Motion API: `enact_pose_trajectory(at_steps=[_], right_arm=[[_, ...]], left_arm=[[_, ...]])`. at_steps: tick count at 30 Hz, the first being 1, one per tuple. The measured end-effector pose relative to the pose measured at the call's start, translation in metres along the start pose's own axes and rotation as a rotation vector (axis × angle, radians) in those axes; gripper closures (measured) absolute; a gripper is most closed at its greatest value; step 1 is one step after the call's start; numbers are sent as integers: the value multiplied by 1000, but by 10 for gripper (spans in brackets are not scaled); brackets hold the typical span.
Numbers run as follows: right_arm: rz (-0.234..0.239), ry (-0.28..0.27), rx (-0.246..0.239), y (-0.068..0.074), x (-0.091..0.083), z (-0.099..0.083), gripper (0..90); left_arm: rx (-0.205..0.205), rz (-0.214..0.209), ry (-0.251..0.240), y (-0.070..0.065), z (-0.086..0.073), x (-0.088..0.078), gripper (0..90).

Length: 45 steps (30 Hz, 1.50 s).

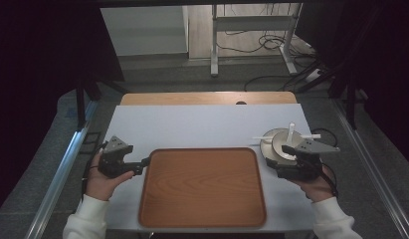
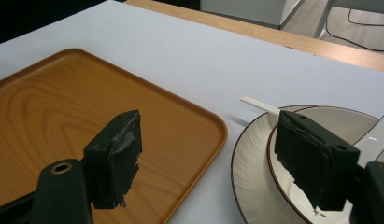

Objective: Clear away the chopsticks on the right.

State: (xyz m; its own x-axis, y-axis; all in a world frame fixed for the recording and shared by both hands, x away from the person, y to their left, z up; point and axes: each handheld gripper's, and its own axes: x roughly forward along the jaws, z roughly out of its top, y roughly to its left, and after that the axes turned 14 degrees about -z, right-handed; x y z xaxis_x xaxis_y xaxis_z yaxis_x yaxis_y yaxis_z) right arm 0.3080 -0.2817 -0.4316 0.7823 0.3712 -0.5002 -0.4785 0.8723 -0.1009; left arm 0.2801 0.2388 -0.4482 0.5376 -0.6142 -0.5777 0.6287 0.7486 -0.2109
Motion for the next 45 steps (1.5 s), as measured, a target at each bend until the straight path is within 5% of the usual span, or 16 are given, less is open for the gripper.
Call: enact_pose_trajectory(at_steps=[23, 35, 45], right_arm=[[7, 17, -16, -4, -7, -2, 300], [9, 31, -50, -13, -5, 21, 356], [-40, 105, -103, -51, 1, 58, 463]], left_arm=[[31, -11, 5, -6, 5, 3, 203], [25, -17, 20, -6, 0, 4, 200], [19, -18, 17, -4, -2, 2, 197]])
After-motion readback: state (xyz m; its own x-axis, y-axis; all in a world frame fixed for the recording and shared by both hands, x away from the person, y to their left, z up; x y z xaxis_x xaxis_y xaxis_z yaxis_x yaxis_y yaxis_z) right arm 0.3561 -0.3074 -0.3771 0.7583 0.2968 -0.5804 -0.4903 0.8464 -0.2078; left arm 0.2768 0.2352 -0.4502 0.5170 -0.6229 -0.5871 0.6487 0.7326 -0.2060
